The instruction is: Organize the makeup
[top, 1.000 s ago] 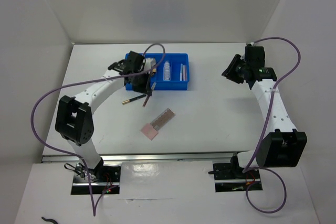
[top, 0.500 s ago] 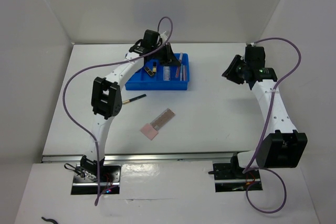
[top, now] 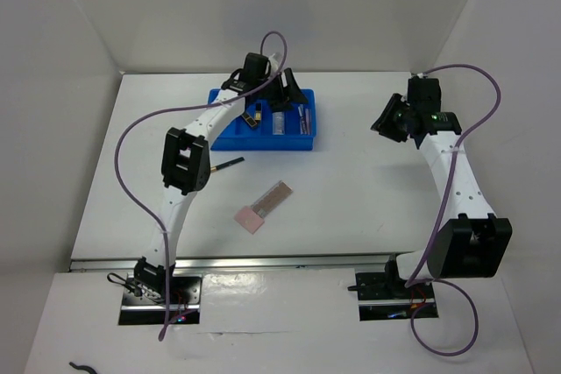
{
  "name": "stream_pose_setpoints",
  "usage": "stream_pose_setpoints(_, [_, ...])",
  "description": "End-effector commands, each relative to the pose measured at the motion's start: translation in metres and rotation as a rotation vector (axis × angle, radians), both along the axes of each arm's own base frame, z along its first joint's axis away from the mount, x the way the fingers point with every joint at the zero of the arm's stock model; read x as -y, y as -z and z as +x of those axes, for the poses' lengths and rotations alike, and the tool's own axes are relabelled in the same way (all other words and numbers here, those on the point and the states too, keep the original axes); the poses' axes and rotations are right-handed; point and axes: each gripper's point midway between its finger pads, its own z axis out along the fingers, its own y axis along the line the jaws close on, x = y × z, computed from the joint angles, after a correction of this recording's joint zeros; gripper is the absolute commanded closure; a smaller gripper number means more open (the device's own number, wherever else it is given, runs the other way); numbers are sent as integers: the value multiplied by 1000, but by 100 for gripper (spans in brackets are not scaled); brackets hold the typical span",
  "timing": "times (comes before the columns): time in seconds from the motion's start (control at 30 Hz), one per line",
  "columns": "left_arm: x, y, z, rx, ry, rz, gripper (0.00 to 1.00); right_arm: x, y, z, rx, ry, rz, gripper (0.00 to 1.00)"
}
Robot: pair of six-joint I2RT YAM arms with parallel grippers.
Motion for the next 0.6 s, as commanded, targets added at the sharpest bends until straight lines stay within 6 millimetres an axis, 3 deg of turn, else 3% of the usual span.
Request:
stream_pose_setpoints(0.0, [-5,-42,11,128,6,-16,20,4,-10,2,19,-2,-17,62])
stream_pose_setpoints(0.07, [-11,-53,4,144,14,15,19,4,-10,2,19,-2,-17,62])
stream_pose_setpoints(0.1, [-17,-75,-2,211,32,46,19,4,-10,2,19,-2,-17,62])
stream_pose_setpoints(0.13, [-23,-82,-8,236,38,80,21,4,-16,2,37,-2,-18,62])
stream_pose_setpoints(0.2, [-45,-66,-25,262,71,219,25,4,-20,1,48,-1,-18,62])
stream_pose_setpoints(0.23, [-58,-95,-39,329,70,257,25,4,-20,1,48,-1,-18,62])
stream_pose_setpoints(0.27, [-84,-67,-47,294,29,391,24,4,-20,-2,49,-1,-18,62])
stream_pose_setpoints(0.3, [-97,-58,-61,324,53,513,22,4,-23,-4,58,-1,-18,62])
stream_pose_setpoints(0.33, [-103,-52,-77,342,61,599,22,2,-24,-4,59,-8,-12,62])
stream_pose_setpoints(0.37, [-119,-73,-94,394,36,653,20,2,-21,-7,54,-8,-12,62])
stream_pose_setpoints(0.4, [-146,-33,-112,330,28,768,18,0,-16,-9,42,-16,-4,62])
stream_pose_setpoints(0.43, [-155,-26,-123,343,60,808,18,0,-16,-9,42,-16,-4,62])
stream_pose_setpoints(0.47, [-168,4,-144,288,95,851,18,-2,-18,-9,55,-26,4,62])
stream_pose_setpoints(0.5, [-178,0,-152,311,72,874,18,-3,-18,-9,54,-20,11,62])
stream_pose_setpoints(0.57, [-192,10,-159,315,52,897,18,-5,-19,-9,54,-28,19,62])
